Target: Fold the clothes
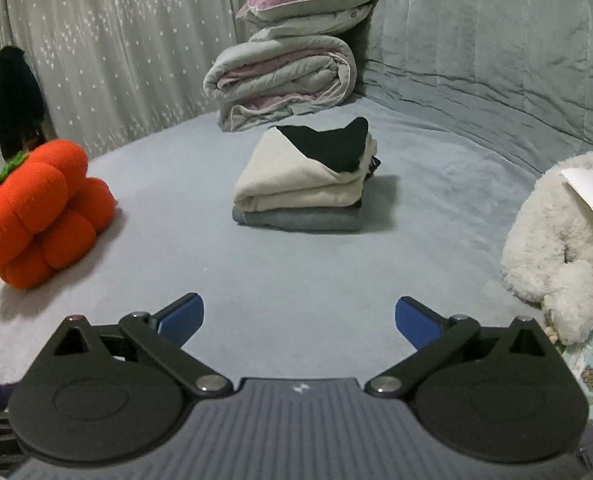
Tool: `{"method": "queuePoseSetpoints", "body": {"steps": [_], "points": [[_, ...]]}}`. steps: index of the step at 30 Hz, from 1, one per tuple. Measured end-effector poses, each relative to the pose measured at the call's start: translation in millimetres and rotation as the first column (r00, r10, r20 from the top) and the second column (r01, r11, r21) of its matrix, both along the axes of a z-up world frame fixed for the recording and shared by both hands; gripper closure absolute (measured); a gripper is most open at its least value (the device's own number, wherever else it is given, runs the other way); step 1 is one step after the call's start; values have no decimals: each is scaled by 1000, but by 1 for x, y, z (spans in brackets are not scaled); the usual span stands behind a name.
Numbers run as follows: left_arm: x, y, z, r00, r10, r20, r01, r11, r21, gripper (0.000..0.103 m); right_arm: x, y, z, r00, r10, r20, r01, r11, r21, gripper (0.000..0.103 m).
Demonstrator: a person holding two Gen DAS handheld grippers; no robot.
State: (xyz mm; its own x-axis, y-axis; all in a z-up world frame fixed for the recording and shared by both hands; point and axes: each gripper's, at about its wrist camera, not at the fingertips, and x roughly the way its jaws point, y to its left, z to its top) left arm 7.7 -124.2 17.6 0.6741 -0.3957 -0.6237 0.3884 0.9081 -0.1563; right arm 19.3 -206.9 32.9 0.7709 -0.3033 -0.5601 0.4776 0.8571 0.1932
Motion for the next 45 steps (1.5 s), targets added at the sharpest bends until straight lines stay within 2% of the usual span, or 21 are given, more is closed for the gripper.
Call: {"method": "queuePoseSetpoints", "body": {"steps": [9,20,45], "points": [[-4,-1,3,999,3,46,-2,999,-32,1,-2,2,-2,1000,-15,-14,14,1000,-23,0],[-5,-5,-1,999,-11,31,12,1000,-11,1,0,7,-6,999,-8,-44,7,1000,-29,0],[-4,-4,-3,1000,-4,28,4,1000,-23,1,2,6,-9,998,0,-70,-2,1000,-23,0]]}}
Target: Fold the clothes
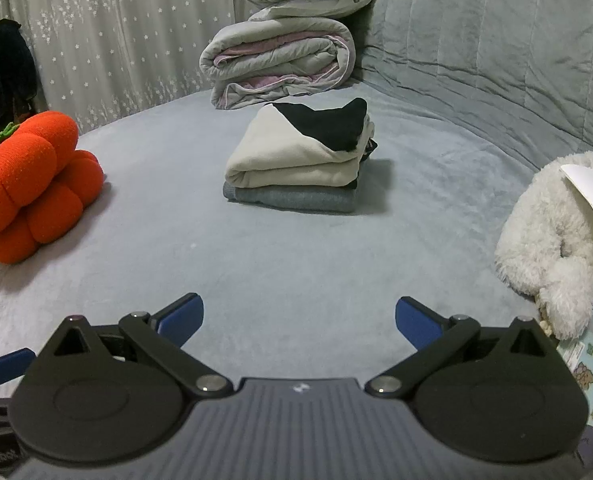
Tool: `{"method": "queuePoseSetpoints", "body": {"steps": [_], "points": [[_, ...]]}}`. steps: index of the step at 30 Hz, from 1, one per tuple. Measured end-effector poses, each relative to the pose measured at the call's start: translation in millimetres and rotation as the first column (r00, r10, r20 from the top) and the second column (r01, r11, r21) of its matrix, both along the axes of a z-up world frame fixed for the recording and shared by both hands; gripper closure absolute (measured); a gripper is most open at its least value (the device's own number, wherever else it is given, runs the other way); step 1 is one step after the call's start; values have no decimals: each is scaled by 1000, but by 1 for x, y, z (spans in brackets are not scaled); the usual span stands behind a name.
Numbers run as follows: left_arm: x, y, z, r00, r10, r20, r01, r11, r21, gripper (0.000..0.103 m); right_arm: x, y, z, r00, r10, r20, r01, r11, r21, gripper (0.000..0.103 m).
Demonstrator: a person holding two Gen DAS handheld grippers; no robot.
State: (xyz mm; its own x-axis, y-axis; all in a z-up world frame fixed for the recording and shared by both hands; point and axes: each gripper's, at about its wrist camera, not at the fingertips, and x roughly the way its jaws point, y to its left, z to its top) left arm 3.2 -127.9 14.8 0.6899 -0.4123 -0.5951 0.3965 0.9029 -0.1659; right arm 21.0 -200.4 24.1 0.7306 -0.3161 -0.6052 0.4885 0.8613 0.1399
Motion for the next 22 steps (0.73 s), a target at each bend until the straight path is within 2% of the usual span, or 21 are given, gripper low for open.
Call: {"method": "queuePoseSetpoints", "body": {"steps": [22], "points": [[1,1,0,1000,5,-6,-5,1000,-3,1,1,1,-2,1000,0,-11,0,1000,6,0]]}}
